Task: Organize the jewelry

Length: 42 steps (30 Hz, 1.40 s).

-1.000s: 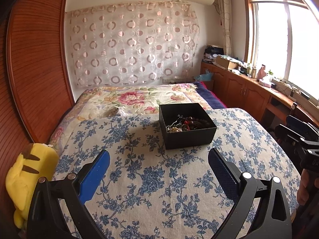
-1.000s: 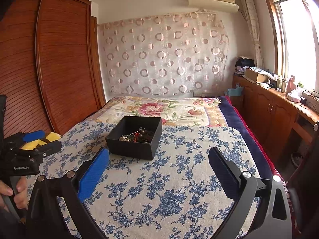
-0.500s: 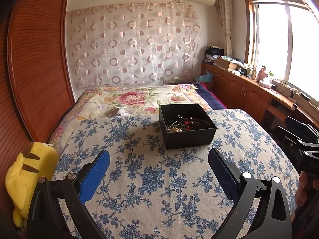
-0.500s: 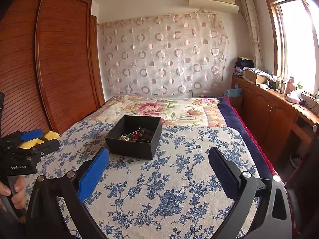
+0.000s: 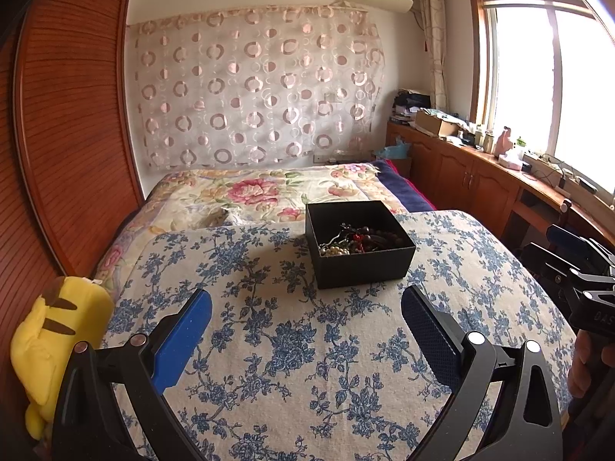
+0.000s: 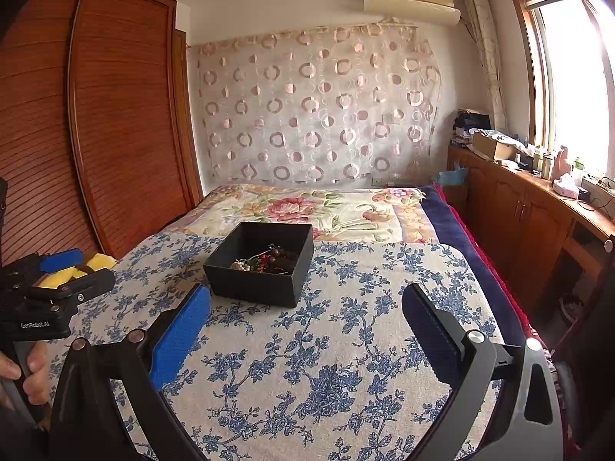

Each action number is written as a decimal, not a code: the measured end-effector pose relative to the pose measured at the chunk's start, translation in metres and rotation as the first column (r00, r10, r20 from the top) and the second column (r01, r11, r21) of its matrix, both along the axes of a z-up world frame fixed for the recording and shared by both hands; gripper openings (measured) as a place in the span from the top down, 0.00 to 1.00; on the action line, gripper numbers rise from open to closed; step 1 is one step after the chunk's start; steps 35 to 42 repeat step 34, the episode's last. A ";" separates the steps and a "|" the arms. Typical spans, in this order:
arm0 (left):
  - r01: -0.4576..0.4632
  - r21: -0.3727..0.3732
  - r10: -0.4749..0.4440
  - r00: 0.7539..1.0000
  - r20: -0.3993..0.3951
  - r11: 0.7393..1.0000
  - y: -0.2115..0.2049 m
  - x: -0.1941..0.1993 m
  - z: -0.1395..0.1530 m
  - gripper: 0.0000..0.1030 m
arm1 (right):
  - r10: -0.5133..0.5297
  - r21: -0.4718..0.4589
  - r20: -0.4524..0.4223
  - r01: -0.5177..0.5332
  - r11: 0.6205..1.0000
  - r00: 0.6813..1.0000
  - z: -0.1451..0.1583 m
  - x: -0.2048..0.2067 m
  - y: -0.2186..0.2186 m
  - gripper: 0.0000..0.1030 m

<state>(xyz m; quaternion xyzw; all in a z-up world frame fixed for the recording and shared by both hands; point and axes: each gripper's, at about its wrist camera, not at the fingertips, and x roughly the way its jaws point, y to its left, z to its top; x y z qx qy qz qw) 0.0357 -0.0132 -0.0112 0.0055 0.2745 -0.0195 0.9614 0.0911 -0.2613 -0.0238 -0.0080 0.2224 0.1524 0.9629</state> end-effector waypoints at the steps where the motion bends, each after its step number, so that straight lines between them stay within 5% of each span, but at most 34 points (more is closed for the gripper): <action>1: 0.000 0.000 0.000 1.000 0.001 1.000 0.000 0.000 0.000 0.07 | 0.000 -0.001 0.001 0.000 1.000 1.000 0.000 0.000 0.000 0.02; 42: 0.008 -0.008 -0.007 1.000 0.006 1.000 -0.006 -0.002 0.006 0.07 | -0.001 0.001 0.001 0.001 1.000 1.000 -0.001 0.000 -0.001 0.02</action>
